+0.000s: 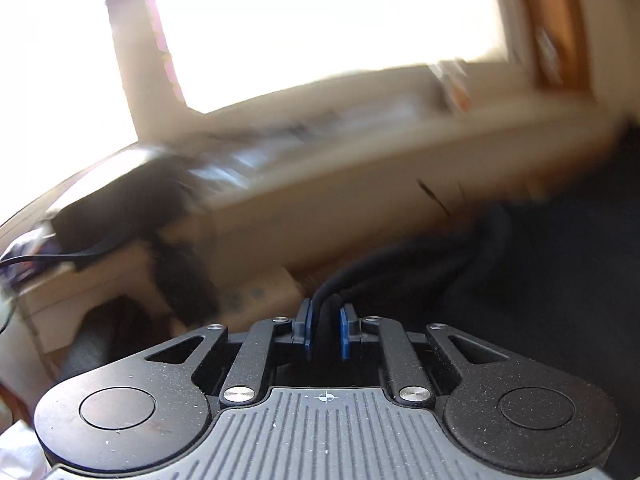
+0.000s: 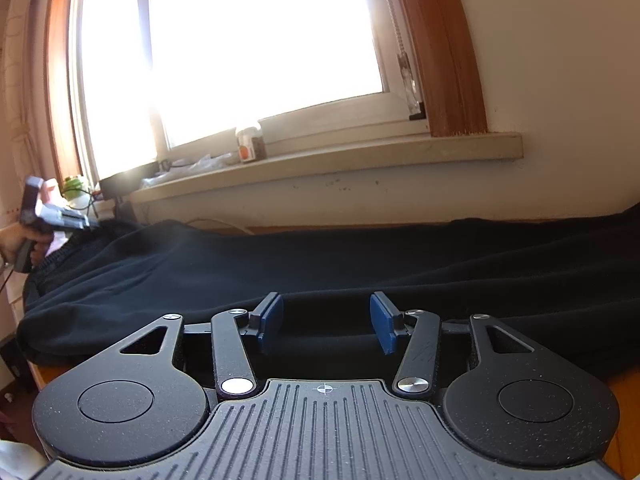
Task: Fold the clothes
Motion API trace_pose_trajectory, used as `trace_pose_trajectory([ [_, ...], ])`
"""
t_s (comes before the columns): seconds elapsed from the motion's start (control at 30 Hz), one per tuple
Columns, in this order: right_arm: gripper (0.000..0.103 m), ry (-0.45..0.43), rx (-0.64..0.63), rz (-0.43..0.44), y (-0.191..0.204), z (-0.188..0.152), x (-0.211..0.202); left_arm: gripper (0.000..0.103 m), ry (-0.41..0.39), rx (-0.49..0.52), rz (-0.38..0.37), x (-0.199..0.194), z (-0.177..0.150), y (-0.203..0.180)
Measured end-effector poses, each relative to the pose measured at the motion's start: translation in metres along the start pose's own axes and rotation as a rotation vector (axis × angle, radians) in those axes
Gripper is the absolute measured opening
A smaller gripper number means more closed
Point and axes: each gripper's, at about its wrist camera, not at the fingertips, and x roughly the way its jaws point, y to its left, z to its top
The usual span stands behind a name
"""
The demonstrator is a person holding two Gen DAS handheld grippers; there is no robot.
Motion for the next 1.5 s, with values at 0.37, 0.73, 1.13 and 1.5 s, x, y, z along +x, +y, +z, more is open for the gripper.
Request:
trace_pose_trajectory([
  [0.37, 0.051, -0.002, 0.005, -0.023, 0.003, -0.001, -0.002, 0.075, 0.031, 0.013, 0.132, 0.003, 0.022, -0.044],
  [0.73, 0.051, -0.01, 0.045, -0.175, -0.013, 0.001, -0.017, 0.079, -0.027, 0.143, -0.181, 0.002, 0.041, -0.207],
  [1.13, 0.05, -0.052, 0.322, -0.557, -0.157, 0.011, -0.098, 0.08, 0.026, 0.126, -0.306, 0.04, 0.025, -0.253],
  [1.5, 0.058, -0.045, 0.606, -0.607, -0.251, 0.016, -0.08, 0.08, 0.043, 0.155, -0.289, 0.042, 0.025, -0.257],
])
